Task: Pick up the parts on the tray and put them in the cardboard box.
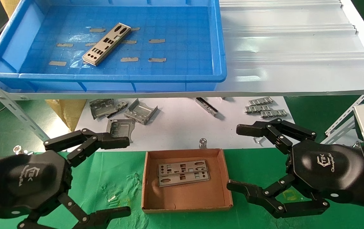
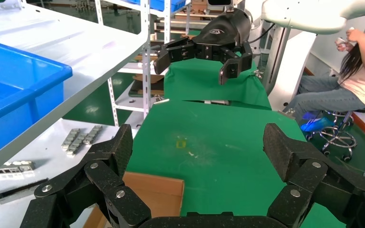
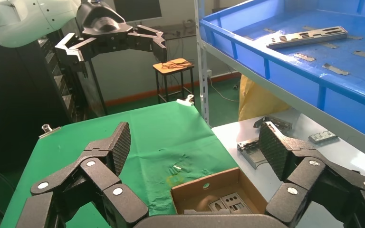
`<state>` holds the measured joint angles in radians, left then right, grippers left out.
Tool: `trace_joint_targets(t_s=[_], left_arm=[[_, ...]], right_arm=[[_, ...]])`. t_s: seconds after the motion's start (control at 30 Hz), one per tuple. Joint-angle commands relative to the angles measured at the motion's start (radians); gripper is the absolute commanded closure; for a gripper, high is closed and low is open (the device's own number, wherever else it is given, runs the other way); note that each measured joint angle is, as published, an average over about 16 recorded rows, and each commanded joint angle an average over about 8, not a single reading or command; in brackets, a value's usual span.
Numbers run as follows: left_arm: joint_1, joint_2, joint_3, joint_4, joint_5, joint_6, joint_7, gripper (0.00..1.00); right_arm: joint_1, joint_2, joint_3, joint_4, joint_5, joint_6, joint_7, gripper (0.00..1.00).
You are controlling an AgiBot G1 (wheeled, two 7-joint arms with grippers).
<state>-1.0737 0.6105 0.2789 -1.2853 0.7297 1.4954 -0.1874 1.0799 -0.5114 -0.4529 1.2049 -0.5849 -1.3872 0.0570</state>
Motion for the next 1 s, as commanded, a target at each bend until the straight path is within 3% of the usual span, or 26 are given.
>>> trace_joint_targets(t_s=[0.03,1.0], left_arm=[[0.0,0.001,0.0,0.001,0.0,0.0,0.0,0.0],[-0.002,0.003,0.002,0.005,0.002,0.0,0.002,0.0]], right_arm=[[0.0,0.0,0.0,0.0,0.0,0.0,0.0,0.0],[0.0,0.0,0.0,0.0,0.0,0.0,0.0,0.0]])
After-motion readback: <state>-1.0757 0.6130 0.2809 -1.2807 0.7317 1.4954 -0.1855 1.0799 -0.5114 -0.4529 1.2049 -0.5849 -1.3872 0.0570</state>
